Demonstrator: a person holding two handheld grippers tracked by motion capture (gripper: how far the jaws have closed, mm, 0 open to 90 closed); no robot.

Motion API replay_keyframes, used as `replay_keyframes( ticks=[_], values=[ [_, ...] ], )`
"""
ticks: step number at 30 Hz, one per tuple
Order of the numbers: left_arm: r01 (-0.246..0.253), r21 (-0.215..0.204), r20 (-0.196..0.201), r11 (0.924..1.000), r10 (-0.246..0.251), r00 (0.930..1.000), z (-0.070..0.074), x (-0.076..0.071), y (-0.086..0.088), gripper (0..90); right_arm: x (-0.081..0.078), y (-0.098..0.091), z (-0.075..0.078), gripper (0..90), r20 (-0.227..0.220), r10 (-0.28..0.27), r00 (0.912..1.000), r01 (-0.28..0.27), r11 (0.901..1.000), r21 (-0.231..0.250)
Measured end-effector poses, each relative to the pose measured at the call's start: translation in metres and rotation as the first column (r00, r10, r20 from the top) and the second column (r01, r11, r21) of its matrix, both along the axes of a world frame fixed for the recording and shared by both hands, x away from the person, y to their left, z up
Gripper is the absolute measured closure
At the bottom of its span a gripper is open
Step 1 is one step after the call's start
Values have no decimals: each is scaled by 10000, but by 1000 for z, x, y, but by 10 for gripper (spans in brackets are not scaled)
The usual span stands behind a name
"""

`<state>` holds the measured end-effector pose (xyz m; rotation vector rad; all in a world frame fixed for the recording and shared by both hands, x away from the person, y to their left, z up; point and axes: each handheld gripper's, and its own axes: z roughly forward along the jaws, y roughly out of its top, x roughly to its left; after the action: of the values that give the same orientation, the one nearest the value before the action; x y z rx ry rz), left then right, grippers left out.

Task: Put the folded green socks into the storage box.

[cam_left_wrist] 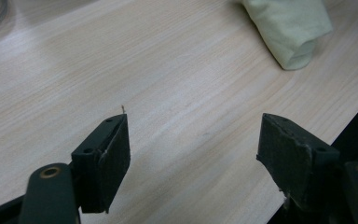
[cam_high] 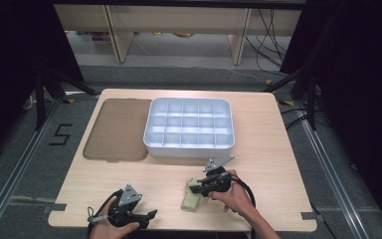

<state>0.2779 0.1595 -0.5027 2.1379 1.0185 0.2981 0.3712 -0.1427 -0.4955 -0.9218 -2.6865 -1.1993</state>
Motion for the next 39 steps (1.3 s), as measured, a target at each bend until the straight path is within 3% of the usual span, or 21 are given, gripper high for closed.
replay_keyframes(
  ticks=[3,6,10,12,14,15,16,18,21,22,23,24,28,30,34,39],
  values=[
    [-26,-13,13,10000,26,10000,0,0,0,249,-1,-3,5,723,52,-112,9999,111,9998,152],
    [-57,-22,80,10000,57,10000,0,0,0,249,-1,-5,12,723,819,-26,9966,23,10000,35],
    [114,83,132,9999,-115,9998,2,1,3,252,-2,-7,23,723,1331,13,9911,-23,10000,78],
    [-115,-61,156,9999,116,9998,1,0,1,252,-2,-10,28,723,1595,7,9872,-28,9999,132],
    [-179,-136,137,9997,180,9997,1,0,1,252,-2,-12,30,723,1676,-176,9857,163,9998,94],
    [99,65,161,9999,-100,9998,2,0,2,252,-3,-13,32,723,1567,-284,9872,258,9995,186],
    [136,77,172,9999,-137,9998,2,0,3,252,-1,-16,33,723,1812,-150,9833,131,9998,118],
    [-41,-71,160,10000,42,9999,2,0,1,252,-1,-17,34,723,1858,-193,9824,164,9997,170],
    [274,351,160,9990,-280,9995,3,2,5,252,-2,-19,38,723,1899,-459,9807,416,9988,263],
    [162,180,167,9997,-165,9997,2,1,4,252,-1,-21,40,723,1963,-372,9798,331,9992,237],
    [192,275,174,9994,-197,9997,2,2,5,252,-1,-21,41,723,2056,-371,9779,313,9990,311],
    [348,526,126,9980,-355,9993,3,2,7,252,-1,-22,42,723,2105,-451,9765,380,9986,378],
    [-202,-118,145,9997,204,9997,1,1,2,252,-1,-27,50,724,2396,-541,9694,429,9977,516],
    [-211,-117,142,9997,212,9997,1,1,2,252,-2,-29,54,724,2319,-674,9704,552,9968,586],
    [-217,-158,139,9996,220,9997,0,1,2,252,0,-35,61,724,2665,-858,9600,677,9948,764],
    [-151,-88,103,9998,152,9998,1,1,2,252,1,-43,71,724,2732,-1080,9559,877,9925,856]
  ],
)
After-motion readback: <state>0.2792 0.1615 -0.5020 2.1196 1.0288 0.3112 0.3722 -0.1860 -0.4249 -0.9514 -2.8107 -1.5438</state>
